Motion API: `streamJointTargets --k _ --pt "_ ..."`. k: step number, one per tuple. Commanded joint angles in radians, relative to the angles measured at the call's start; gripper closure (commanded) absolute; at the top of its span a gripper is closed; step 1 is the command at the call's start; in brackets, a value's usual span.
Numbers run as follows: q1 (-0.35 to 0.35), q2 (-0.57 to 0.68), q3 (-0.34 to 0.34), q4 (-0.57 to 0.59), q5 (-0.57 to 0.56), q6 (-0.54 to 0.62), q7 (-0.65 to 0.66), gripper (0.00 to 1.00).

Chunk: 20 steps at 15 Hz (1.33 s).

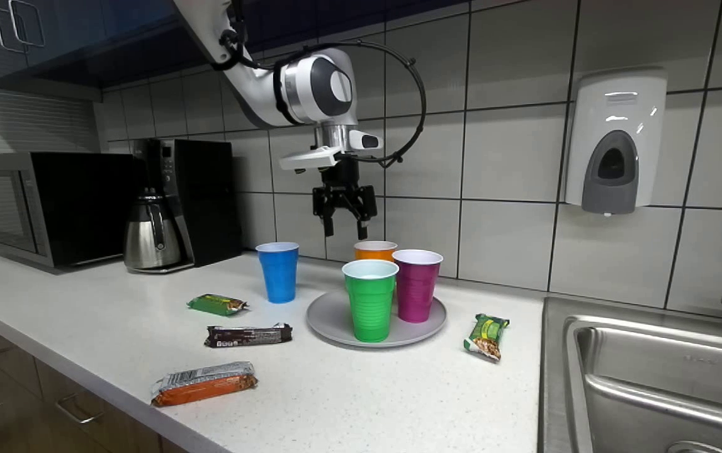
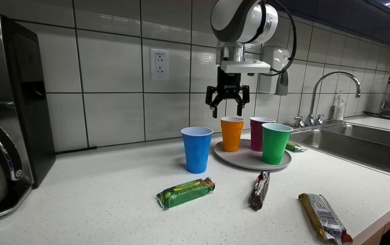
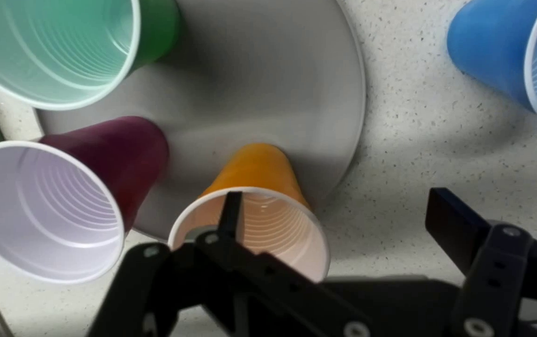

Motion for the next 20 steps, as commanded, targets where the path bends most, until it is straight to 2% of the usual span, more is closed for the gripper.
streamJointTargets --k 1,13,14,16,20 --pt "-0.015 0.042 0.003 0.062 -0.016 -0.014 0.024 0.00" --pt "-0.016 0.107 0.002 0.129 -0.011 -0.027 0.021 0.00" --pt "-0.016 0.107 0.002 0.129 -0.010 -0.024 0.021 0.22" --pt "-0.017 0.104 0.001 0.127 -0.012 -0.022 0.020 0.32" --pt "-0.016 0.096 -0.001 0.124 -0.013 -0.019 0.022 0.65"
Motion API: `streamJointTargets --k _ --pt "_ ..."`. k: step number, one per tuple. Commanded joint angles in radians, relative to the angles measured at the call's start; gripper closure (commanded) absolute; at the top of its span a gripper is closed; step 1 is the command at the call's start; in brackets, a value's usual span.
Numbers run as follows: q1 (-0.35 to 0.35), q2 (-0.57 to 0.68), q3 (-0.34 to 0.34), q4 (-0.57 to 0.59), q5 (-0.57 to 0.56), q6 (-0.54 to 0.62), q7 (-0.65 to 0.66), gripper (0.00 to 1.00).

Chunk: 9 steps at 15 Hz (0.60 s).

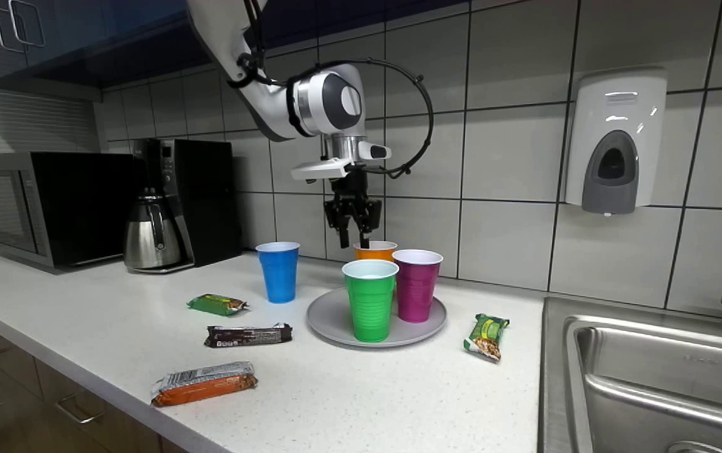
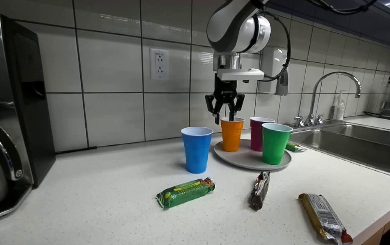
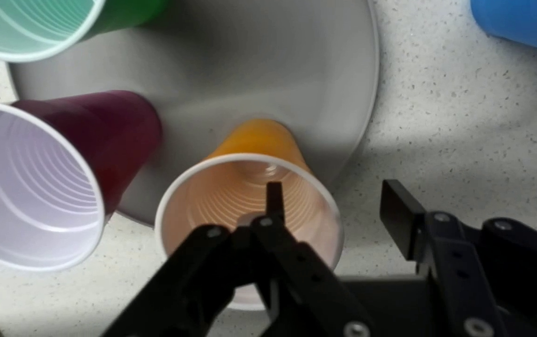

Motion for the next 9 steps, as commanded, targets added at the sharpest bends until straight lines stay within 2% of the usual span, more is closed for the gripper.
streamJointTargets --k 1,4,5,9 --pt "-0.006 0.001 0.002 0.025 -0.014 -0.018 0.022 0.73" --pt "-0.006 -0.004 0.001 0.021 -0.014 -0.016 0.024 0.95" --pt "-0.006 -0.006 0.001 0.018 -0.014 -0.015 0.024 1.00" --pt "-0.004 -0.017 -0.002 0.005 -0.016 -0.011 0.029 0.99"
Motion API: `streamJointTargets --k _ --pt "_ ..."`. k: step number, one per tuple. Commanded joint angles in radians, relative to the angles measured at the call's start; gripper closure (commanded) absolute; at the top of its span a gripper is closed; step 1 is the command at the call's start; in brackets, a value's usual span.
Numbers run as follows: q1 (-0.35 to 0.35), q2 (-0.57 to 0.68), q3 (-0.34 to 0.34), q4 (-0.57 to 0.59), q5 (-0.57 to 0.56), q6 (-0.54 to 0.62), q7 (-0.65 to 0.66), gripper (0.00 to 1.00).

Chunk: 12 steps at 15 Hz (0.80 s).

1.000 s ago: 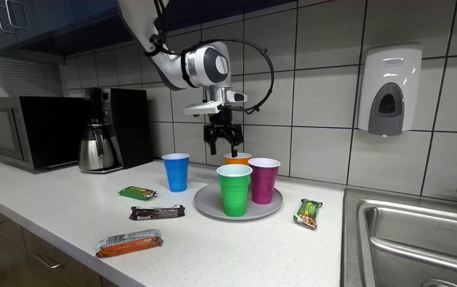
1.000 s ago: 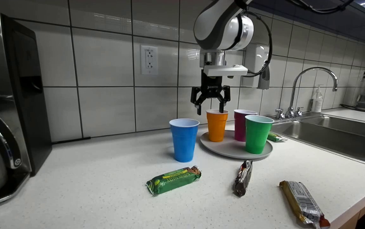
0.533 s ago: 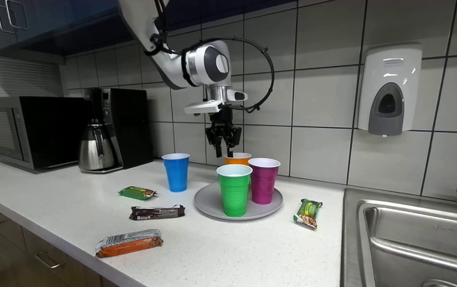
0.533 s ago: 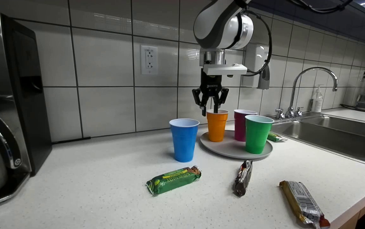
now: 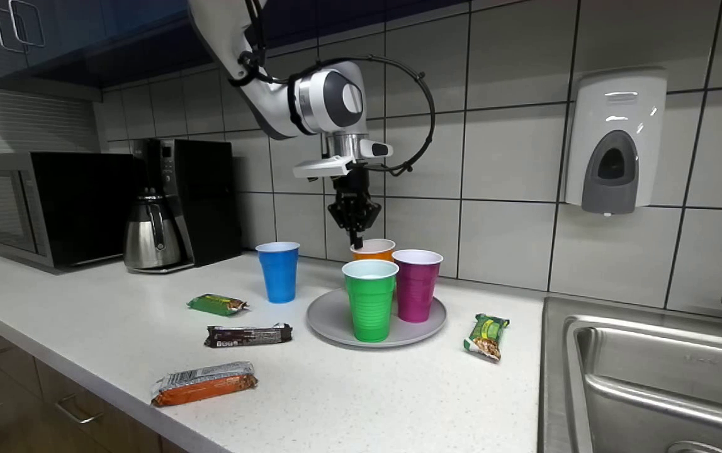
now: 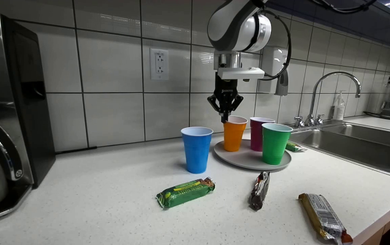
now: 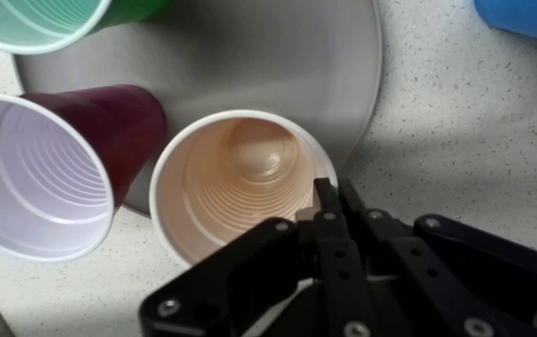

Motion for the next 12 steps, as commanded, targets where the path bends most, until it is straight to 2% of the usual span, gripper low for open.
streamJointTargets --k 1,12 --pt "-0.004 -0.018 0.002 -0.003 -0.017 -0.010 0.030 0.99" --pt "0.014 -0.047 0.009 -0.023 -0.024 -0.002 0.036 0.99"
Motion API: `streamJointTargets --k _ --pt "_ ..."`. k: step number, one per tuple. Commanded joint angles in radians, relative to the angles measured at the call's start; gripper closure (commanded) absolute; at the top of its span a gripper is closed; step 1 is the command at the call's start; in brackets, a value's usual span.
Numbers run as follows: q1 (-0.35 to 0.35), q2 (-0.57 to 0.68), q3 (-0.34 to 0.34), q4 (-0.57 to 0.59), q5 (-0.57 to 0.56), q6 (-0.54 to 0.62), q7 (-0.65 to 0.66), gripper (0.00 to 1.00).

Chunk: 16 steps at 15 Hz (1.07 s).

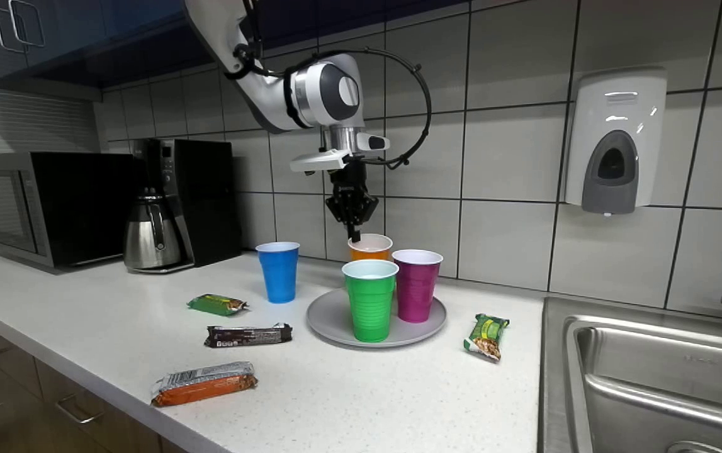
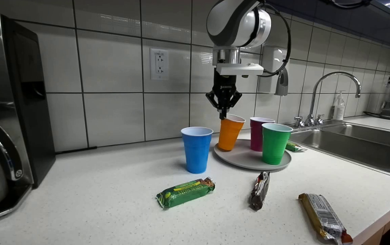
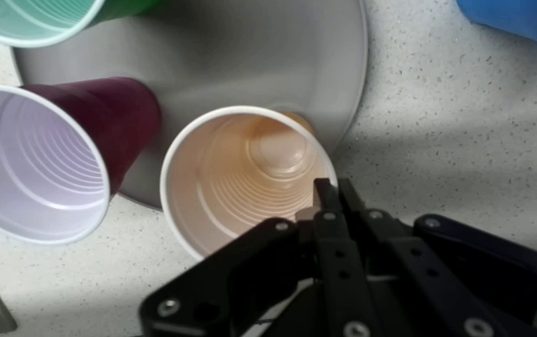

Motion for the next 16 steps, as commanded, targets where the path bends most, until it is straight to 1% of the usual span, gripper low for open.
streamJointTargets --k 1,16 --pt "0.007 -0.028 0.010 -0.022 -0.025 -0.002 0.029 0.99" --pt "0.046 -0.067 0.021 -0.039 -0.036 0.007 0.039 0.99"
